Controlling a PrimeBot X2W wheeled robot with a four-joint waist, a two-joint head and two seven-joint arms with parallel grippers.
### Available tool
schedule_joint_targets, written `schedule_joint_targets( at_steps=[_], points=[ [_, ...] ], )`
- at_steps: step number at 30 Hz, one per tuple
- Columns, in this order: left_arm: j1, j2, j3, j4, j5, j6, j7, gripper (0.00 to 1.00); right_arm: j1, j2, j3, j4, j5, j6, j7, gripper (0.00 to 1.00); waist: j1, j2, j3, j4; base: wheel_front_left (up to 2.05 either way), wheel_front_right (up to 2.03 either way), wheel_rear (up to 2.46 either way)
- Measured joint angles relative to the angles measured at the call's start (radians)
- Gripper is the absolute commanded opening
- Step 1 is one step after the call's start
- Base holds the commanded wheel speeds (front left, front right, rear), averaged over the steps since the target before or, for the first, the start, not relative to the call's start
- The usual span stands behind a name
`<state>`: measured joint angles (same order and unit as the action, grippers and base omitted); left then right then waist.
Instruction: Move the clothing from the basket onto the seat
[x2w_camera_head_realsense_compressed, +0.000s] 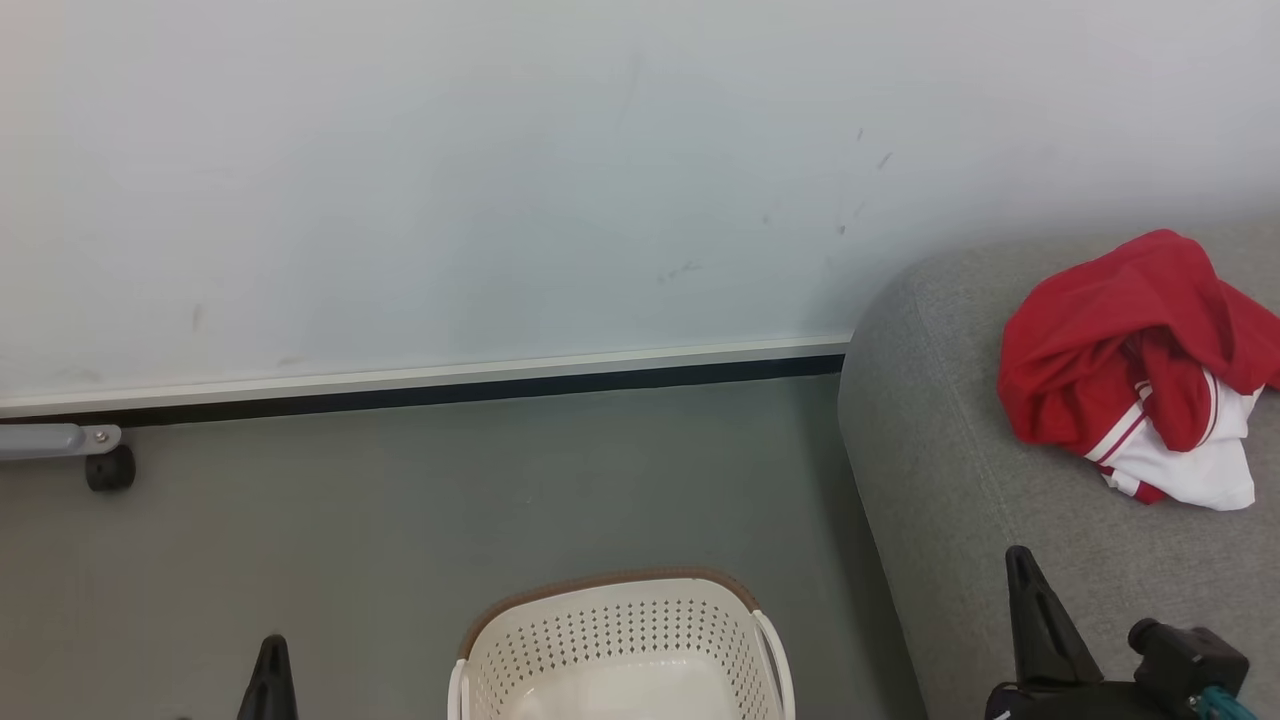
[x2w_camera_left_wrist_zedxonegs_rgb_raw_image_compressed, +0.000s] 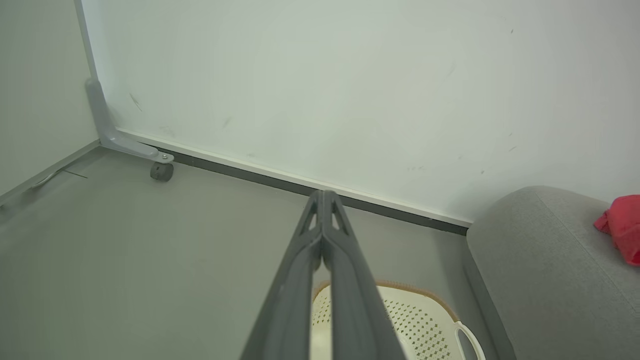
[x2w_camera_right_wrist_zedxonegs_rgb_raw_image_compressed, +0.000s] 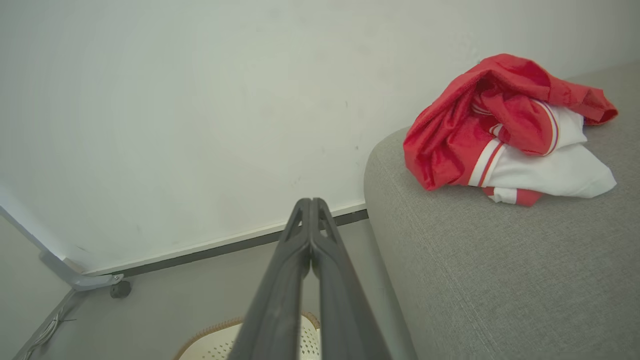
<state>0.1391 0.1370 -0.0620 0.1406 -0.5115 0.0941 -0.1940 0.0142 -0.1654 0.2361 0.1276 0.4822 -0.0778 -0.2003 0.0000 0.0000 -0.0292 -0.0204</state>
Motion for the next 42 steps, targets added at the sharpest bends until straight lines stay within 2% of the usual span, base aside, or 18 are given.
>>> schedule_joint_targets(
  at_steps=[42],
  points=[
    [-0.100, -0.046, 0.077, 0.073, -0.530, -0.104, 0.152, 0.00, -0.046, 0.058, -0.182, 0.082, 0.546, 0.095, 0.158, 0.00, 0.0000, 0.0000, 0.015, 0.010, 0.00, 0.00, 0.00]
  ],
)
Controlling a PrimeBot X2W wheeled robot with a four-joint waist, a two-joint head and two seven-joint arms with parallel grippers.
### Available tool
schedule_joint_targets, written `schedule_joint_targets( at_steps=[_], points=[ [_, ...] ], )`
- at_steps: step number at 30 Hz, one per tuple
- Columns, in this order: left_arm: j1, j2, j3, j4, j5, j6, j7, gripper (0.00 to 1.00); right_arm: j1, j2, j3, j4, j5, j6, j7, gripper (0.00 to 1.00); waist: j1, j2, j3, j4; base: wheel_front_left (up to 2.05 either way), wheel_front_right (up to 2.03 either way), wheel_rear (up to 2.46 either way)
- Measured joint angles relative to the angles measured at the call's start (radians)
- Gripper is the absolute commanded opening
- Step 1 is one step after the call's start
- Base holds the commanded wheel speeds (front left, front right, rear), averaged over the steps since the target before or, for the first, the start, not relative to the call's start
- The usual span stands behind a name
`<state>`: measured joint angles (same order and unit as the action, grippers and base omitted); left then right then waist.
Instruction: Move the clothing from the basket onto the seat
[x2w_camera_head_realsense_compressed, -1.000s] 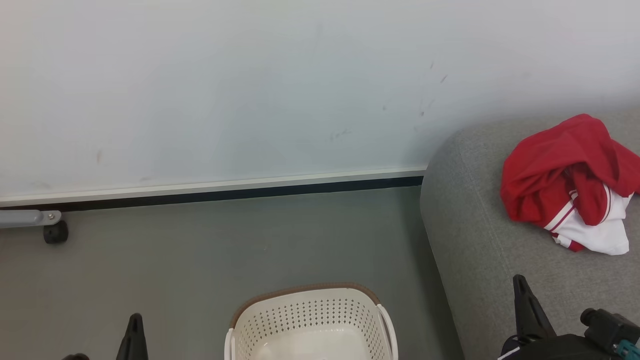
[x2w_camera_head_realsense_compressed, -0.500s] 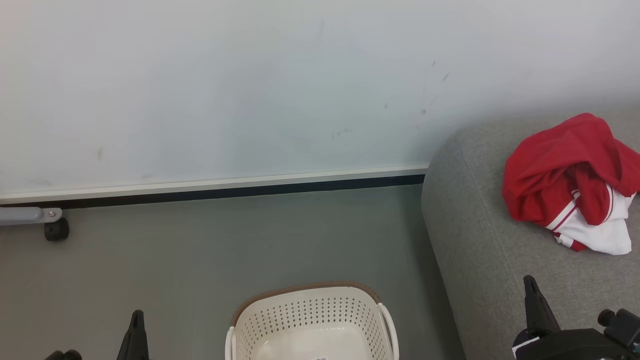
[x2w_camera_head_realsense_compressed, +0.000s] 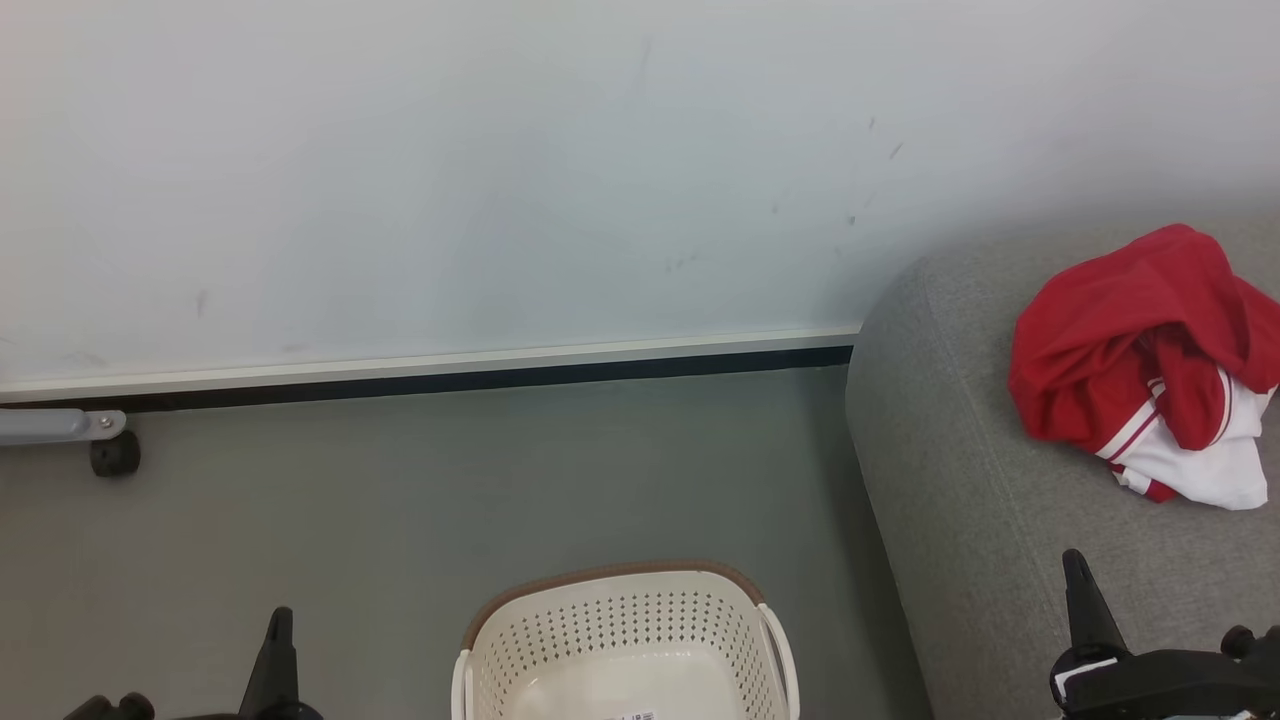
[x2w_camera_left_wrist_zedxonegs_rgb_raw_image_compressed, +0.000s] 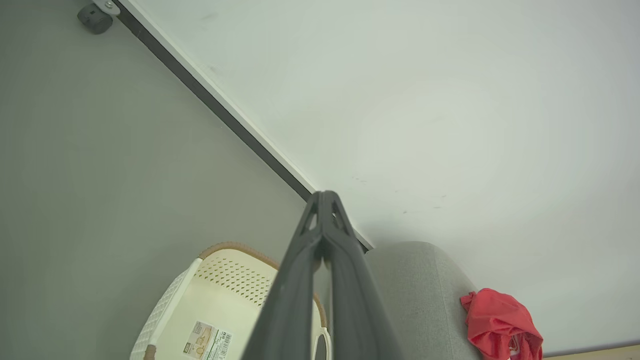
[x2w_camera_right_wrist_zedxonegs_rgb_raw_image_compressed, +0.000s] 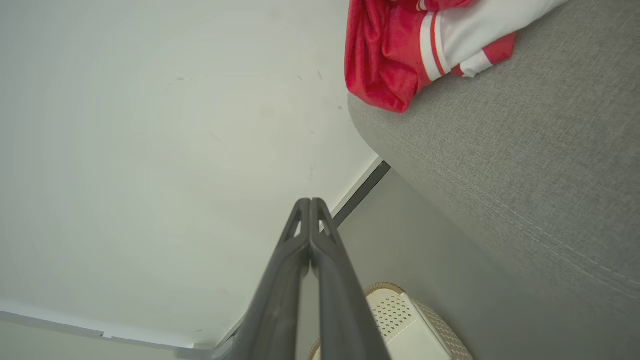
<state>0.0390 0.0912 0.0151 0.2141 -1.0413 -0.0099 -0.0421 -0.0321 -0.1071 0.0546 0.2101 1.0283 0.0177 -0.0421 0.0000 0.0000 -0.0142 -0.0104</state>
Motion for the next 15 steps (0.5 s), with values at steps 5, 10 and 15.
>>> schedule_joint_targets(
  at_steps=[5, 10, 15],
  points=[
    [-0.015, -0.004, 0.008, 0.008, -0.063, -0.012, 0.019, 0.00, -0.002, 0.009, -0.021, 0.010, 0.066, 0.010, 0.018, 0.00, 0.0000, 0.0000, 0.002, 0.001, 0.00, 0.00, 0.00],
    [-0.027, -0.010, 0.018, 0.022, -0.142, -0.027, 0.040, 0.00, -0.014, 0.015, -0.048, 0.023, 0.141, 0.026, 0.042, 0.00, 0.0000, 0.0000, 0.004, 0.003, 0.00, 0.00, 0.00],
    [-0.042, -0.017, 0.027, 0.030, -0.204, -0.044, 0.060, 0.00, -0.021, 0.024, -0.069, 0.032, 0.207, 0.035, 0.059, 0.00, 0.0000, 0.0000, 0.006, 0.004, 0.00, 0.00, 0.00]
  ],
)
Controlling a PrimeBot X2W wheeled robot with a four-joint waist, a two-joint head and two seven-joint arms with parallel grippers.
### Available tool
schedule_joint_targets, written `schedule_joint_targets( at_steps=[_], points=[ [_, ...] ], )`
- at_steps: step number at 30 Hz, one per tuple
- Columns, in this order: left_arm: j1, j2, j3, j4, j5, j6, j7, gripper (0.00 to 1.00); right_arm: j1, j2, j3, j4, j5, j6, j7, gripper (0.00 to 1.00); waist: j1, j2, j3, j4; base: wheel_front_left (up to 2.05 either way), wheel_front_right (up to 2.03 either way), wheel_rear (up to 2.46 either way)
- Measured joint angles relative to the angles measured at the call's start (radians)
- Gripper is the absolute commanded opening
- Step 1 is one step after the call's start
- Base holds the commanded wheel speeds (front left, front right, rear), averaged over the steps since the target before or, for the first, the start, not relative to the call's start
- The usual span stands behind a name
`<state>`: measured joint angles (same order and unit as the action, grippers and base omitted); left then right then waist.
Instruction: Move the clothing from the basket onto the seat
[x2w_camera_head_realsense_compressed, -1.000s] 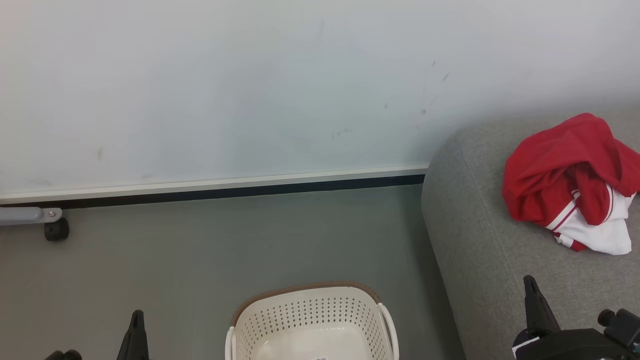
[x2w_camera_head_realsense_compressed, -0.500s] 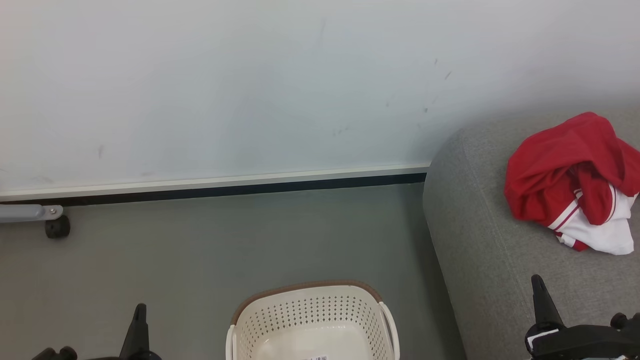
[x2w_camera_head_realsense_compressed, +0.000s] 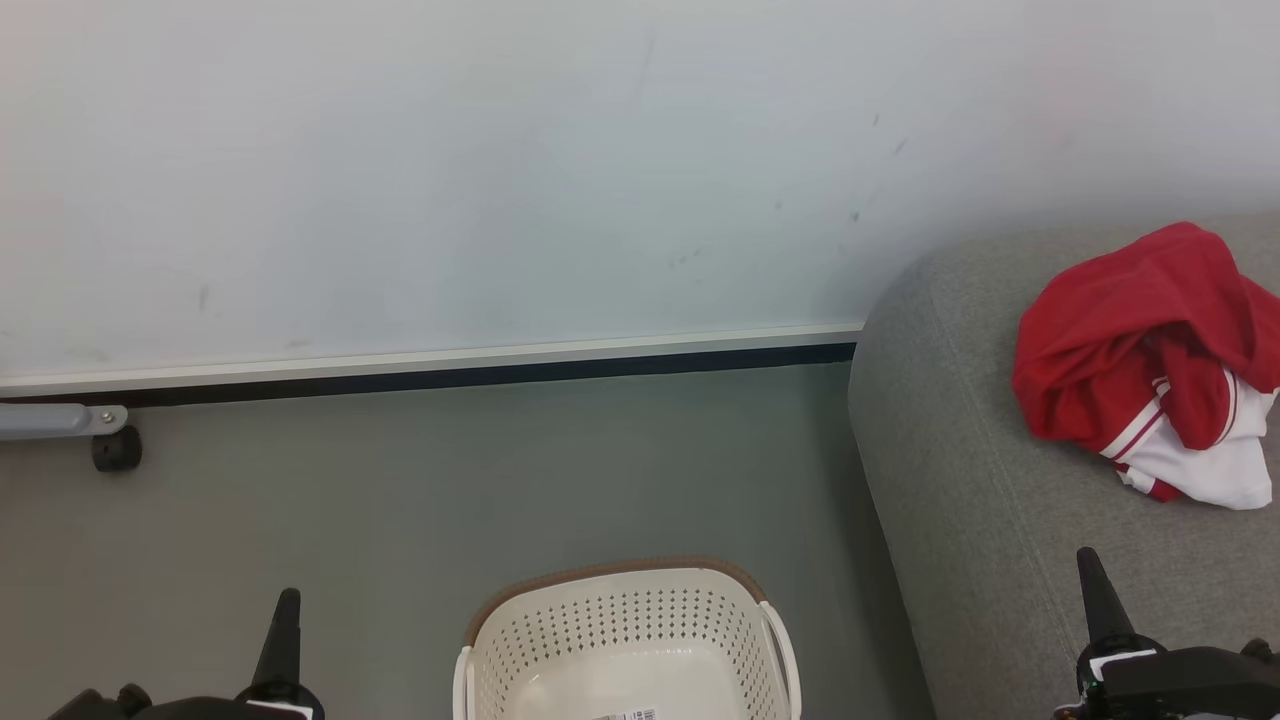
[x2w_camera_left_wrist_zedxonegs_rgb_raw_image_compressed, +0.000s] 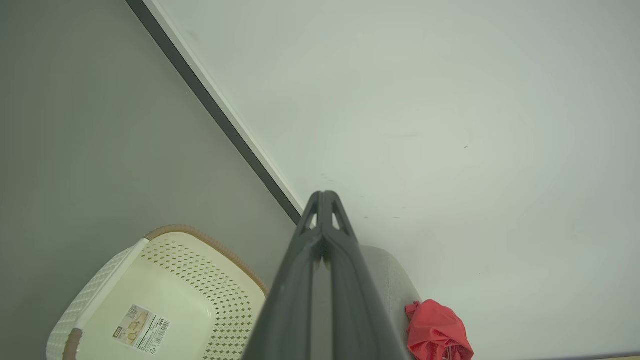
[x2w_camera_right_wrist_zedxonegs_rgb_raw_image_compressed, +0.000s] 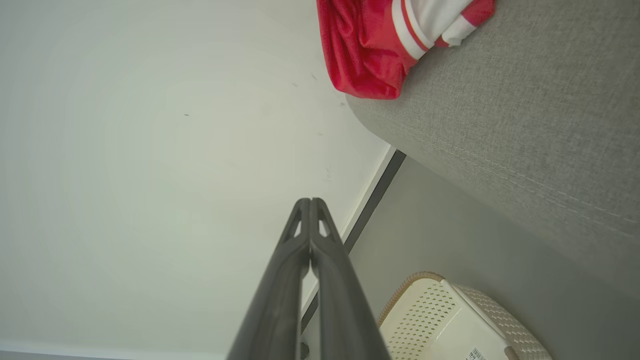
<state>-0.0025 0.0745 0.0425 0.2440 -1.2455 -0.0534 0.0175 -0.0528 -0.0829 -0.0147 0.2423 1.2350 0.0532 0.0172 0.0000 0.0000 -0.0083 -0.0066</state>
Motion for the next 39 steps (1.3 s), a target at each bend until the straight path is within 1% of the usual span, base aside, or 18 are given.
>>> schedule_joint_targets(
  at_steps=[3, 4, 10, 17, 27, 28, 39],
  points=[
    [-0.008, -0.003, 0.007, 0.006, -0.032, -0.002, 0.009, 0.00, -0.001, 0.003, -0.013, 0.006, 0.042, 0.009, 0.010, 0.00, 0.0000, 0.0000, 0.001, 0.001, 0.00, 0.00, 0.00],
    [-0.012, -0.004, 0.008, 0.007, -0.052, -0.009, 0.012, 0.00, -0.002, 0.004, -0.017, 0.008, 0.053, 0.010, 0.013, 0.00, 0.0000, 0.0000, 0.002, 0.001, 0.00, 0.00, 0.00],
    [-0.025, -0.012, 0.018, 0.019, -0.126, -0.019, 0.035, 0.00, -0.010, 0.013, -0.043, 0.022, 0.130, 0.024, 0.035, 0.00, 0.0000, 0.0001, 0.004, 0.002, 0.00, 0.00, 0.00],
    [-0.042, -0.019, 0.030, 0.032, -0.209, -0.044, 0.060, 0.00, -0.020, 0.022, -0.073, 0.034, 0.225, 0.040, 0.057, 0.00, 0.0000, 0.0000, 0.006, 0.004, 0.00, 0.00, 0.00],
    [-0.073, -0.030, 0.047, 0.050, -0.336, -0.064, 0.093, 0.00, -0.034, 0.037, -0.116, 0.055, 0.355, 0.064, 0.092, 0.00, 0.0000, 0.0000, 0.010, 0.006, 0.00, 0.00, 0.00],
    [-0.075, -0.030, 0.048, 0.050, -0.343, -0.070, 0.096, 0.00, -0.037, 0.037, -0.118, 0.056, 0.360, 0.067, 0.096, 0.00, 0.0000, 0.0000, 0.010, 0.007, 0.00, 0.00, 0.00],
    [-0.077, -0.031, 0.049, 0.051, -0.355, -0.070, 0.096, 0.00, -0.039, 0.038, -0.119, 0.056, 0.361, 0.067, 0.096, 0.00, 0.0000, 0.0000, 0.010, 0.007, 0.00, 0.00, 0.00]
  ],
)
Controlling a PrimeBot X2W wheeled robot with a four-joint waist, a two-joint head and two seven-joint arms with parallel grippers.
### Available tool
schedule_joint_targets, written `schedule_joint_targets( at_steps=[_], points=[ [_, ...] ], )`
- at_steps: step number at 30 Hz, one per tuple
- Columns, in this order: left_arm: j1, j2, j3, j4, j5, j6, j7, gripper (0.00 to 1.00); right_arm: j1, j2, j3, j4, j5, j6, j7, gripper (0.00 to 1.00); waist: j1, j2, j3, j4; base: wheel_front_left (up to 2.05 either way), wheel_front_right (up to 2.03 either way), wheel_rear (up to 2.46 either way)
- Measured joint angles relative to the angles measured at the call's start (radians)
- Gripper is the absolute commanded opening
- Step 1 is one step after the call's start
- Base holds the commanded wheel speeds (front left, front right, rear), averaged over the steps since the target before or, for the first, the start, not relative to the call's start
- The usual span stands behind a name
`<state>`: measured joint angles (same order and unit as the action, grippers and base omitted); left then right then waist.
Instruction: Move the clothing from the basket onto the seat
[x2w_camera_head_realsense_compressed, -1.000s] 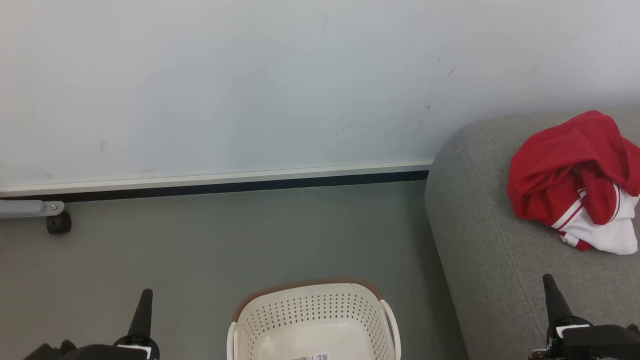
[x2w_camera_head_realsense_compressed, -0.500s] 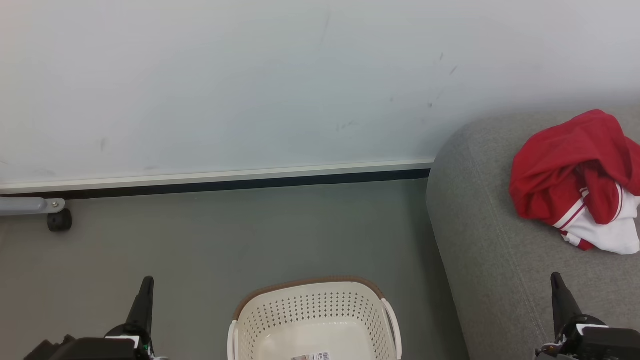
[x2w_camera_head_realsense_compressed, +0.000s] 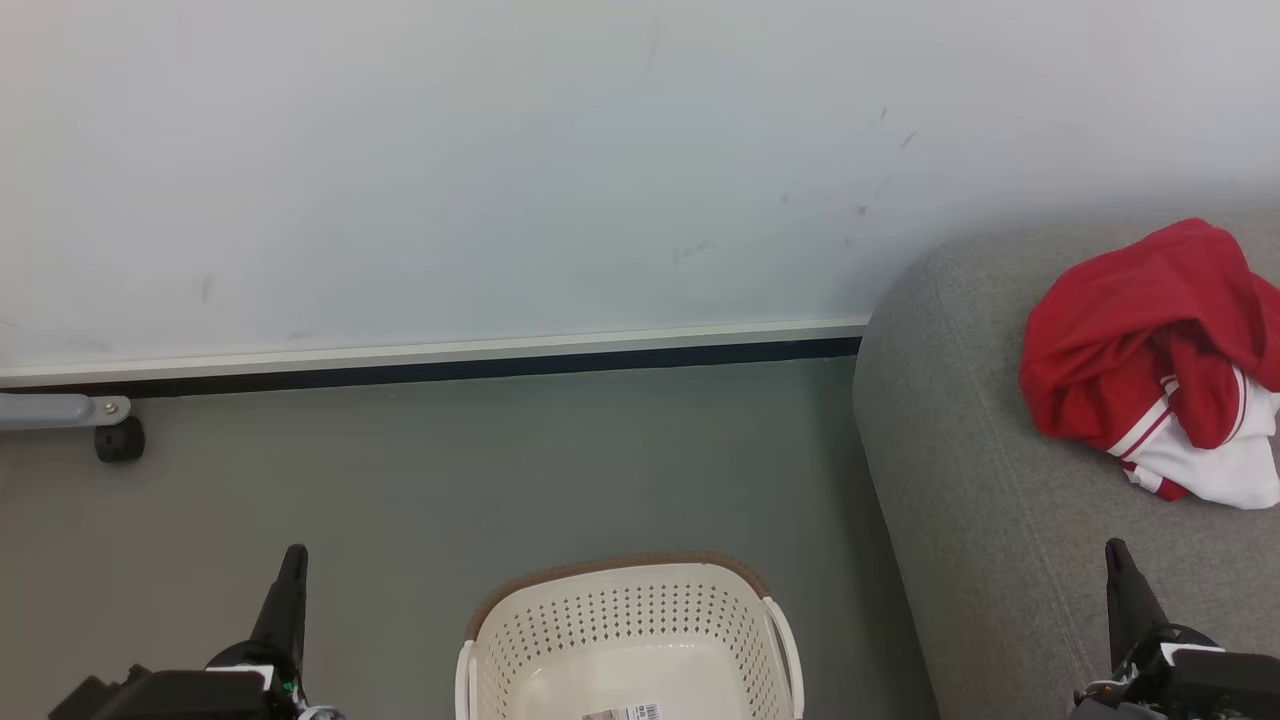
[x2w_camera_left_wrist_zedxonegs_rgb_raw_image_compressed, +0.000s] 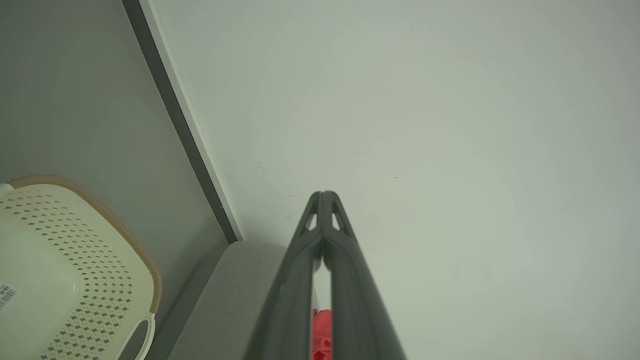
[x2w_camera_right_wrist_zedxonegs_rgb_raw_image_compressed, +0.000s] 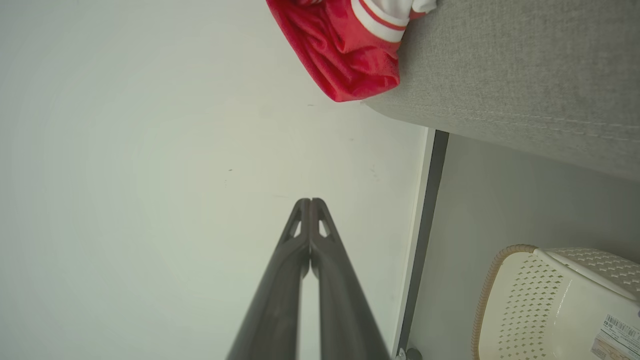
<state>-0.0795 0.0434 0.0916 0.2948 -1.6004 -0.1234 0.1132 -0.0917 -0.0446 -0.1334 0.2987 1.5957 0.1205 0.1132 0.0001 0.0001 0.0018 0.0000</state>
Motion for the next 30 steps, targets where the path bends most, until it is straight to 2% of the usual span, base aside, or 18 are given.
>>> schedule_joint_targets(
  at_steps=[30],
  points=[
    [0.000, 0.000, 0.000, 0.001, 0.000, 0.000, 0.000, 0.00, 0.000, 0.000, 0.000, 0.000, 0.000, 0.000, 0.000, 0.00, 0.0000, 0.0000, 0.000, 0.000, 0.00, 0.00, 0.00]
  ],
)
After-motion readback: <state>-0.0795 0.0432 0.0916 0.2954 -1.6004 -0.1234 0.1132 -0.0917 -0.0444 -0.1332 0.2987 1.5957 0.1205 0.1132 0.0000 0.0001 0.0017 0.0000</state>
